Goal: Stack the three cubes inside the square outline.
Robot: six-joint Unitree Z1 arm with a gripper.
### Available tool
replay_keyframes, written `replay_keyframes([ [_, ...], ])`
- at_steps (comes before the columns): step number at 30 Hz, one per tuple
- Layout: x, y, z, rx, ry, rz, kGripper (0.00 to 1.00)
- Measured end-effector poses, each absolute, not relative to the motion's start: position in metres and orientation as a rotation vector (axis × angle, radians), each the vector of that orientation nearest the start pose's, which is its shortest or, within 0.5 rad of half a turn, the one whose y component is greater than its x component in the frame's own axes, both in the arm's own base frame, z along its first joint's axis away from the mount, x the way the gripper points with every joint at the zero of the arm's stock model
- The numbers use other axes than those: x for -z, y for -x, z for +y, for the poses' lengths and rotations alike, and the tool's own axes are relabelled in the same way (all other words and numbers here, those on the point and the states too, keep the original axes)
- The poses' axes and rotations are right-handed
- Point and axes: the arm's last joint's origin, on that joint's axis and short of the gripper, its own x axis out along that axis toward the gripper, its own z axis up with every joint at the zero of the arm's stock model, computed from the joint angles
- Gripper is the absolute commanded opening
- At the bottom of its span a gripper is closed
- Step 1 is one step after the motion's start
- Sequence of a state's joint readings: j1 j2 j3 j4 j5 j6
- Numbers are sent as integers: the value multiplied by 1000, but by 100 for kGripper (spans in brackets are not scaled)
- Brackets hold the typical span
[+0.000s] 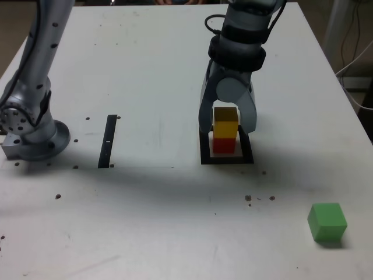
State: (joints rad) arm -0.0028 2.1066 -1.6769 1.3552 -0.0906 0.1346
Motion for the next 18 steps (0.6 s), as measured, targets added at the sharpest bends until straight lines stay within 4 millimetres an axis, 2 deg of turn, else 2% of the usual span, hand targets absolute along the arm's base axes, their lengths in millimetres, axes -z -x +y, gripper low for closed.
replay_keyframes([
  [6,-249,-375,-5,187,-19,1774,99],
  [10,-251,-374,-4,165,-34,1771,100],
  [18,-282,-357,-3,43,-72,1724,100],
])
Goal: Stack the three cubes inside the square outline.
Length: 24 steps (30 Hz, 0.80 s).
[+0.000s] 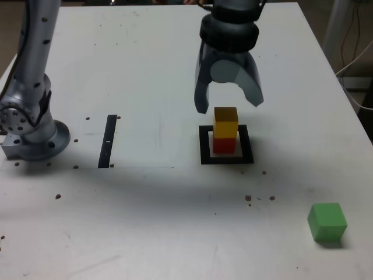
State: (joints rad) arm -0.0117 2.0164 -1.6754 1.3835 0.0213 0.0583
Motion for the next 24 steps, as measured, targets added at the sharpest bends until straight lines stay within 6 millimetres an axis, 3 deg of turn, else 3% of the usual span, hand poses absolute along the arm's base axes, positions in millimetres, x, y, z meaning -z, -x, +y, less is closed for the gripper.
replay_keyframes([
  [11,-329,-366,-41,57,-192,1630,100],
  [24,-322,-403,-89,115,-186,1609,100],
])
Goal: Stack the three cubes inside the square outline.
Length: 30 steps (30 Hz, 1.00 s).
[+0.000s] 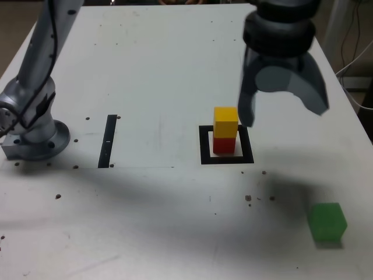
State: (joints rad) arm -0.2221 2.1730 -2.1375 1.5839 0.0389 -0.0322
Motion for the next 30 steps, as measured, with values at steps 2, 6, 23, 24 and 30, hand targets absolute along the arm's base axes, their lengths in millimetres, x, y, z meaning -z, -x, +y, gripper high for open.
replay_keyframes([
  [2,-321,-407,-95,113,-182,1601,100],
  [6,-312,-420,-118,132,-175,1589,100],
  [23,-279,-433,-173,101,-113,1626,100],
  [24,-278,-434,-176,103,-111,1623,100],
  [30,-266,-444,-184,108,-101,1620,100],
])
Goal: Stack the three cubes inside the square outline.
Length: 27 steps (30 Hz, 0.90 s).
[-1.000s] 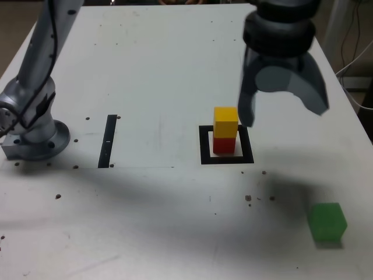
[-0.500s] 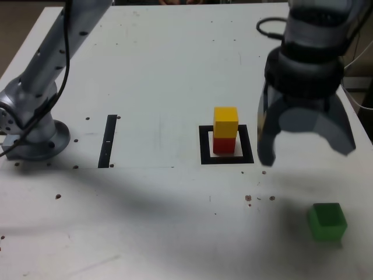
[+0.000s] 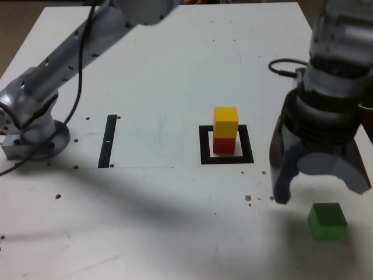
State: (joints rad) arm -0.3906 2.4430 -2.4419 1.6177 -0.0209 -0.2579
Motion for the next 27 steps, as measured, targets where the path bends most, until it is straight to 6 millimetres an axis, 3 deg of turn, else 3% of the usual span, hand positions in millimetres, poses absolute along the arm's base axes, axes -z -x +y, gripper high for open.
replay_keyframes([
  [18,-226,-467,-199,141,-69,1646,99],
  [23,-210,-472,-200,139,-71,1671,93],
  [27,-210,-473,-199,139,-68,1668,85],
])
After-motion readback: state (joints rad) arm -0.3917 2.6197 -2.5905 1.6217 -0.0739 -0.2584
